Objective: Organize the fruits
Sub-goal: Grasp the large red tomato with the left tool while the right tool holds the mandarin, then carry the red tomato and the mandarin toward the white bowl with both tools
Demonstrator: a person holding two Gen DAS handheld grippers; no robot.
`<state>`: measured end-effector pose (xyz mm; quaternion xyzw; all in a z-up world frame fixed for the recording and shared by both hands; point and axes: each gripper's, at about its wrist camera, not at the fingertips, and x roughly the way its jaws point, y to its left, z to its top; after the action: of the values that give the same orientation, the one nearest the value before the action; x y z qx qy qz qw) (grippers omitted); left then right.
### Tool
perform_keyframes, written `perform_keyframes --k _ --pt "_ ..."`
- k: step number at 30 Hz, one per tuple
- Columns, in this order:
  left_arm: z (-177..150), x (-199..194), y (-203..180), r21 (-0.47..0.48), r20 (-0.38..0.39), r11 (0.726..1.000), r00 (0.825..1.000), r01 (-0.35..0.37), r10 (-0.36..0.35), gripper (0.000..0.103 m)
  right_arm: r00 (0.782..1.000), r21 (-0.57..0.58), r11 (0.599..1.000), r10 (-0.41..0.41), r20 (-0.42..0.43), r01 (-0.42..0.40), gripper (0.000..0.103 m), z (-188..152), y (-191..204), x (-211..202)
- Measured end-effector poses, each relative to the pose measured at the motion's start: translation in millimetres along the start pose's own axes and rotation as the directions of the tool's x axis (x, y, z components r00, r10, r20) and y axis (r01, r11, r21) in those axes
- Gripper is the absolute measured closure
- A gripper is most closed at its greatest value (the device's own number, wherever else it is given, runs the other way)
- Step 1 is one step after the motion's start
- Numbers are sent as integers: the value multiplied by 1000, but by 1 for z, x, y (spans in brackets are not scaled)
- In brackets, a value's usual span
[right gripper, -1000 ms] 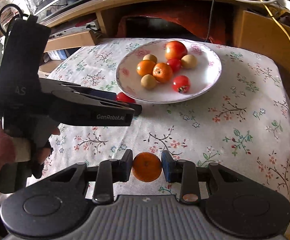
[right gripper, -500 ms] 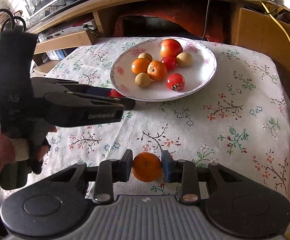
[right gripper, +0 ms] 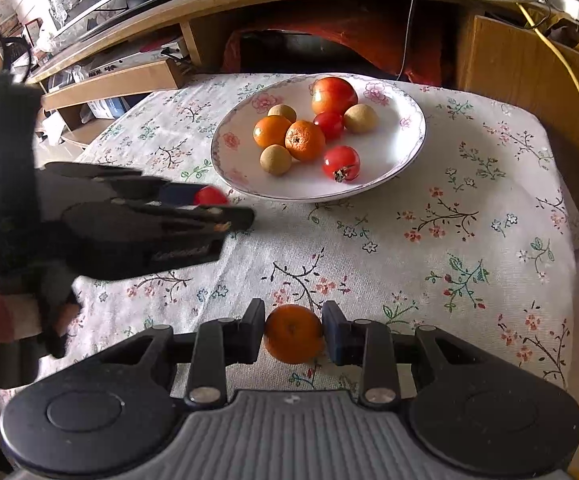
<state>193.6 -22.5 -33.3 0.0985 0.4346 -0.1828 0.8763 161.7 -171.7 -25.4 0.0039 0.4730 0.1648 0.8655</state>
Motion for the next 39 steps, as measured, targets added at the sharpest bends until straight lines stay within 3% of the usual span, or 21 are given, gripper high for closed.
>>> perform_keyframes --k 7,12,16,27,39 --pt "-42 -38 -3 1 -36 1000 999 2 -2 60 999 -42 999 -30 17 31 72 -12 15 -10" --pt "-63 -52 -4 0 -15 1000 1000 -3 3 59 996 -127 989 -75 48 80 71 -28 36 -13" --pt "-64 -53 -6 2 -11 1000 1000 1 -1 58 994 -129 988 -78 71 87 71 -35 38 -15" --pt "-69 -68 -6 -19 0 1000 1000 0 0 40 997 -110 991 -70 32 73 69 -42 33 -12" --pt "-69 -60 -3 -15 -21 1000 1000 -22 22 38 999 -101 994 -51 15 52 63 -40 30 -12"
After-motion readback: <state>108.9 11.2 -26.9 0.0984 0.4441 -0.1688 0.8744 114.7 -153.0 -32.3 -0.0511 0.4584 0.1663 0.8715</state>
